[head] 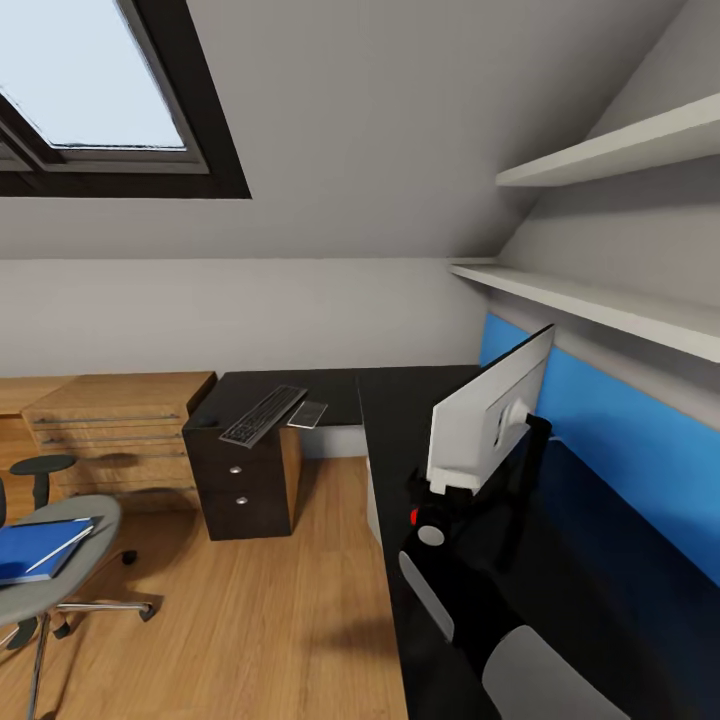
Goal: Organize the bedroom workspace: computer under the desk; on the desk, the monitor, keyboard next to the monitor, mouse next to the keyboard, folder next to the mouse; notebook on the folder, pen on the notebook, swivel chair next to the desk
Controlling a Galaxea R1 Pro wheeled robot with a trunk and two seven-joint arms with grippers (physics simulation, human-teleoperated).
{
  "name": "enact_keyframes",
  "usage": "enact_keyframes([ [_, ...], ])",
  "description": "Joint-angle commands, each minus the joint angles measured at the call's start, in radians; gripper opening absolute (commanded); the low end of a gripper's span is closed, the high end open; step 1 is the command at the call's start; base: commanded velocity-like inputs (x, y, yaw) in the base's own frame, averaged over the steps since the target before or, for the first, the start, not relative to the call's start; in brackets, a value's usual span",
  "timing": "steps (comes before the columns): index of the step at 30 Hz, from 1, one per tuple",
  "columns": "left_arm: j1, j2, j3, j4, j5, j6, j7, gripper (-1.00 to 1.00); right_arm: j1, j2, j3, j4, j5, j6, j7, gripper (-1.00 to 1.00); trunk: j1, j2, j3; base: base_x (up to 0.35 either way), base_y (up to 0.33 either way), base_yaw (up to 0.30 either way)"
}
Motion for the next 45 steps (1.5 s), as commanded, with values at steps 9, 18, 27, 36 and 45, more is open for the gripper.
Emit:
enact_keyframes([
  [9, 0.000, 0.002, -0.008, -0.001, 0.010, -0.005, 0.006, 1.00, -0.001, 0.001, -0.084, 0.001, -0.009, 0.003, -0.008, 1.00, 0.000, -0.001, -0.001, 0.000, 0.000, 0.000],
  [18, 0.000, 0.002, -0.008, -0.001, 0.010, -0.005, 0.005, 1.00, -0.001, 0.003, -0.083, 0.002, -0.010, 0.002, -0.008, 1.00, 0.000, -0.001, -0.001, -0.144, -0.023, 0.000],
  [27, 0.000, 0.002, -0.008, -0.001, 0.010, -0.005, 0.005, 1.00, -0.002, 0.003, -0.085, 0.002, -0.010, 0.002, -0.008, 1.00, 0.000, -0.001, -0.001, -0.205, -0.241, 0.000],
  [36, 0.000, 0.002, -0.007, -0.001, 0.009, -0.007, 0.007, 1.00, -0.001, 0.003, -0.085, 0.002, -0.010, 0.002, -0.008, 1.00, 0.000, -0.001, -0.001, -0.064, -0.283, 0.000],
  [45, 0.000, 0.002, -0.007, -0.002, 0.008, -0.007, 0.006, 1.00, -0.001, 0.003, -0.082, 0.002, -0.010, 0.002, -0.006, 1.00, 0.000, -0.001, -0.001, -0.001, -0.198, 0.000],
])
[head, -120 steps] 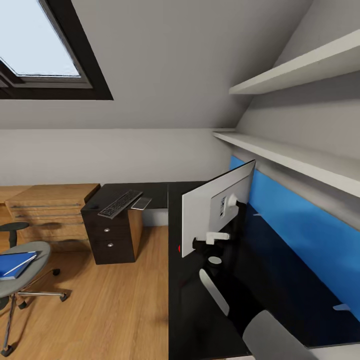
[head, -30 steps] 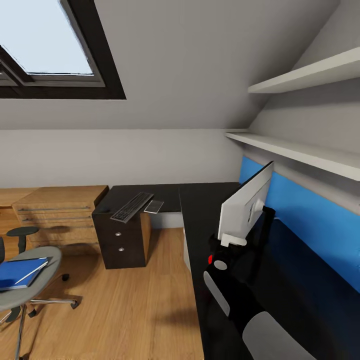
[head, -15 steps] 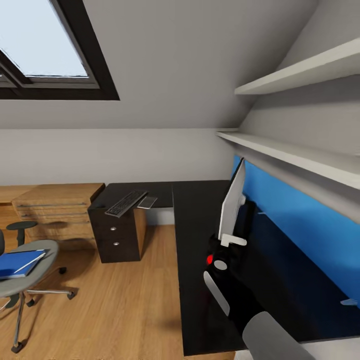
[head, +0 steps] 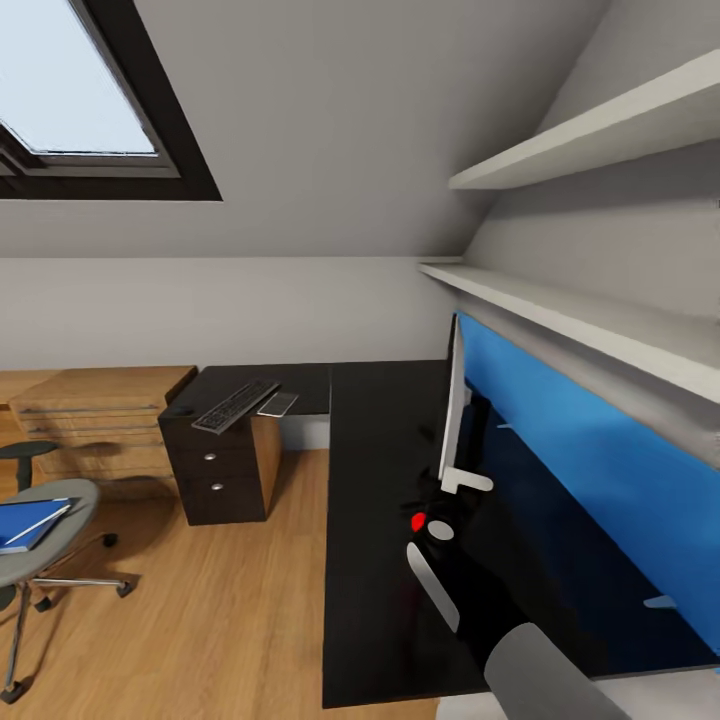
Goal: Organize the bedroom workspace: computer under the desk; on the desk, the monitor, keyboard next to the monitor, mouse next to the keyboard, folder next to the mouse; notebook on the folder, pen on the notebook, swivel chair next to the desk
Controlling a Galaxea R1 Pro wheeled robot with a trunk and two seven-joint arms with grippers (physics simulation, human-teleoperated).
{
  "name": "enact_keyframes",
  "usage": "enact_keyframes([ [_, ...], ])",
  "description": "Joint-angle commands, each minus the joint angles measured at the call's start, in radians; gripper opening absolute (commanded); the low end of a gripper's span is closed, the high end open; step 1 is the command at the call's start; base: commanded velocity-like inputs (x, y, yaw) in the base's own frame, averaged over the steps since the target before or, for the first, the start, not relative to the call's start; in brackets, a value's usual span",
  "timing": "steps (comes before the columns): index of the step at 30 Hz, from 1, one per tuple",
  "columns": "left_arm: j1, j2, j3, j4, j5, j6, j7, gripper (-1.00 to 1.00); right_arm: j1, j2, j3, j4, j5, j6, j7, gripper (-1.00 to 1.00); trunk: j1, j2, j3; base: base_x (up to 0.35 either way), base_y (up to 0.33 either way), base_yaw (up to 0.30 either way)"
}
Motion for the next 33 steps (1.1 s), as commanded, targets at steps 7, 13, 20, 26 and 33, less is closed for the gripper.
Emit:
enact_keyframes([
  [7, 0.000, 0.002, -0.007, -0.002, 0.011, -0.006, 0.007, 1.00, -0.001, 0.000, 0.008, 0.002, -0.012, -0.002, -0.002, 1.00, 0.000, -0.001, -0.001, 0.000, -0.100, 0.000],
  [13, 0.000, 0.002, -0.007, -0.002, 0.011, -0.006, 0.007, 1.00, 0.000, 0.002, 0.011, 0.007, -0.012, -0.003, -0.001, 1.00, 0.000, -0.001, -0.001, -0.010, -0.003, 0.000],
  [20, 0.000, 0.002, -0.007, -0.002, 0.011, -0.005, 0.007, 1.00, 0.000, 0.004, 0.012, 0.011, -0.011, -0.003, 0.001, 1.00, 0.000, -0.001, -0.001, -0.232, 0.000, 0.000],
  [26, 0.000, 0.002, -0.006, -0.002, 0.013, -0.005, 0.008, 1.00, 0.000, 0.004, 0.013, 0.012, -0.012, -0.003, 0.005, 1.00, 0.000, -0.001, -0.001, -0.086, 0.000, 0.000],
  [33, 0.000, 0.002, -0.006, -0.002, 0.013, -0.005, 0.009, 1.00, 0.000, 0.004, 0.013, 0.012, -0.012, -0.003, 0.007, 1.00, 0.000, -0.001, -0.001, -0.007, 0.000, 0.000],
])
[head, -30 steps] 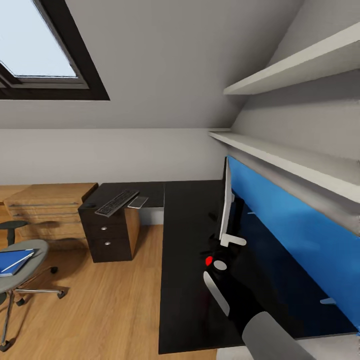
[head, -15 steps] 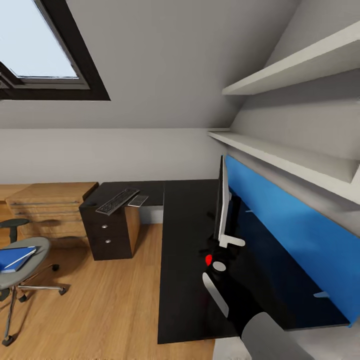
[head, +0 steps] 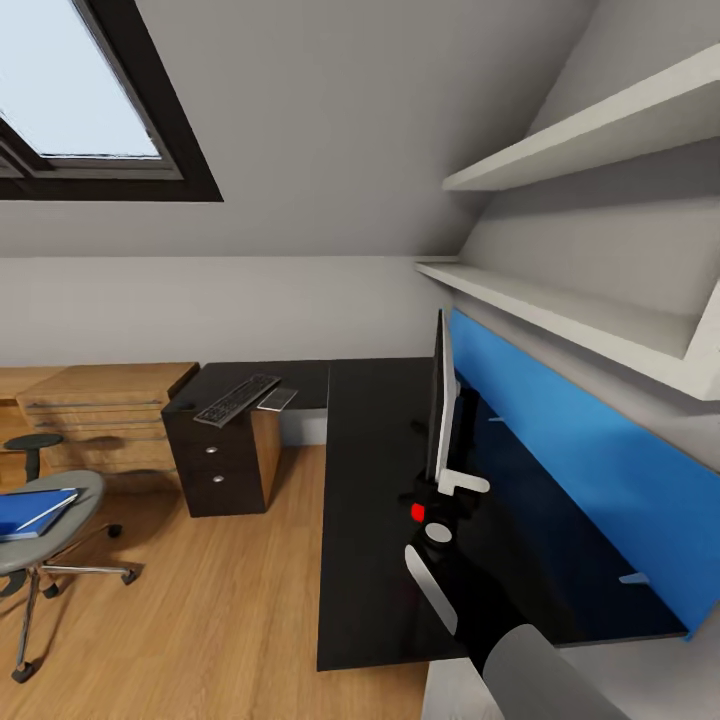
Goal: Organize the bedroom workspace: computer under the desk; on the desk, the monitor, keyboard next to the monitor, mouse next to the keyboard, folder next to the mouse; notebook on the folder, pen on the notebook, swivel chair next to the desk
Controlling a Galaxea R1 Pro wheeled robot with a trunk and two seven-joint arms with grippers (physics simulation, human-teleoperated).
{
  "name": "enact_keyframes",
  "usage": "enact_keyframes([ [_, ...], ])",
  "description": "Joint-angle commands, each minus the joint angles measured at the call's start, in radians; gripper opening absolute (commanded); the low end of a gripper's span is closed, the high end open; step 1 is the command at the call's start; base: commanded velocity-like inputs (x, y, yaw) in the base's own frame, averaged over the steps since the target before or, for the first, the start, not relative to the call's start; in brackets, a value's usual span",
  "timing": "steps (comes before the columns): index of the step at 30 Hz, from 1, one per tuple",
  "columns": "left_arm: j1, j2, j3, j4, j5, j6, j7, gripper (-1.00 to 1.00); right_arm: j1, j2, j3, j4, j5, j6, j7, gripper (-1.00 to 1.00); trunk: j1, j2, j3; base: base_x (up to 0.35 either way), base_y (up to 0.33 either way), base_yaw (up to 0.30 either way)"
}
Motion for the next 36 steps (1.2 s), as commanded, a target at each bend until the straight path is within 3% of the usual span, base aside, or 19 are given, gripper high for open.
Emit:
enact_keyframes([
  [1, 0.000, 0.002, -0.007, -0.001, 0.010, -0.005, 0.007, 1.00, -0.001, -0.001, 0.004, -0.001, -0.007, 0.000, -0.006, 1.00, 0.000, -0.001, -0.001, 0.000, 0.000, 0.000],
  [22, 0.000, 0.002, -0.007, -0.001, 0.009, -0.008, 0.010, 1.00, -0.001, -0.001, 0.004, 0.001, -0.007, 0.000, -0.006, 1.00, 0.000, -0.001, -0.001, 0.000, -0.203, 0.000],
  [36, 0.000, 0.002, -0.007, -0.001, 0.009, -0.009, 0.008, 1.00, -0.001, -0.001, 0.004, 0.007, -0.007, 0.000, -0.005, 1.00, 0.000, -0.001, -0.001, -0.002, -0.029, 0.000],
])
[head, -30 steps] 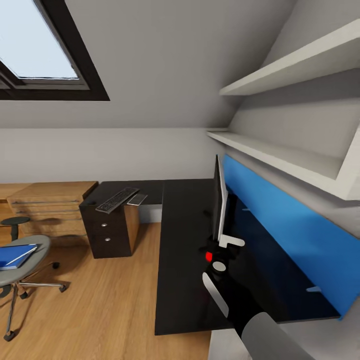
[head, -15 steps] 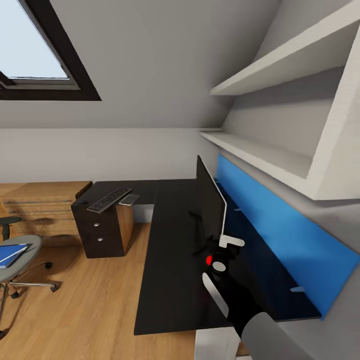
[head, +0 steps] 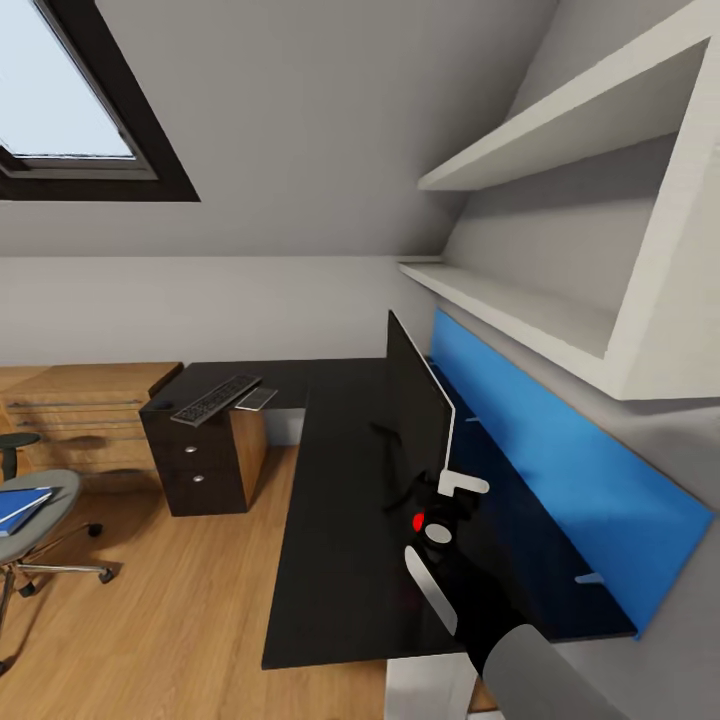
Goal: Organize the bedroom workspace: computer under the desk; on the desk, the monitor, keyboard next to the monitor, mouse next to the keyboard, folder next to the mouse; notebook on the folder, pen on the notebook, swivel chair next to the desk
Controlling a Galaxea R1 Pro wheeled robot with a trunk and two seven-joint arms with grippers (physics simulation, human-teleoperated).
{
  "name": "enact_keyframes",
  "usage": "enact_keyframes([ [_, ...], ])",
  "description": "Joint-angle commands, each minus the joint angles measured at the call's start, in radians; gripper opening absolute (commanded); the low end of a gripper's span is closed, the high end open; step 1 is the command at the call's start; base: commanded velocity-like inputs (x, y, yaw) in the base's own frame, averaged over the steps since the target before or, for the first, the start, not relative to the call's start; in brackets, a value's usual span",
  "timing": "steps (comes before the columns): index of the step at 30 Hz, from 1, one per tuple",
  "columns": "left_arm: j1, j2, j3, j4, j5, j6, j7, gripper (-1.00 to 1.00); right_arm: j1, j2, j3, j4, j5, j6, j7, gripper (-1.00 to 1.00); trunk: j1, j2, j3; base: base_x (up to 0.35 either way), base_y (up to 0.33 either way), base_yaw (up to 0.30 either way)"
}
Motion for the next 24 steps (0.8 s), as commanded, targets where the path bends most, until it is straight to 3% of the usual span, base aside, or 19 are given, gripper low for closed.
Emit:
enact_keyframes([
  [1, 0.000, 0.002, -0.007, -0.002, 0.011, -0.005, 0.006, 1.00, -0.001, -0.001, 0.004, -0.001, -0.007, 0.000, -0.006, 1.00, 0.000, -0.001, -0.001, -0.055, -0.080, 0.000],
  [13, 0.000, 0.002, -0.007, -0.002, 0.012, -0.003, 0.004, 1.00, -0.001, -0.001, 0.004, -0.001, -0.007, 0.000, -0.006, 1.00, 0.000, -0.001, -0.001, -0.047, -0.048, 0.000],
  [24, 0.000, 0.002, -0.006, -0.002, 0.012, -0.001, 0.002, 1.00, -0.001, -0.001, 0.004, -0.001, -0.007, 0.000, -0.006, 1.00, 0.000, -0.001, -0.001, -0.275, 0.000, 0.000],
])
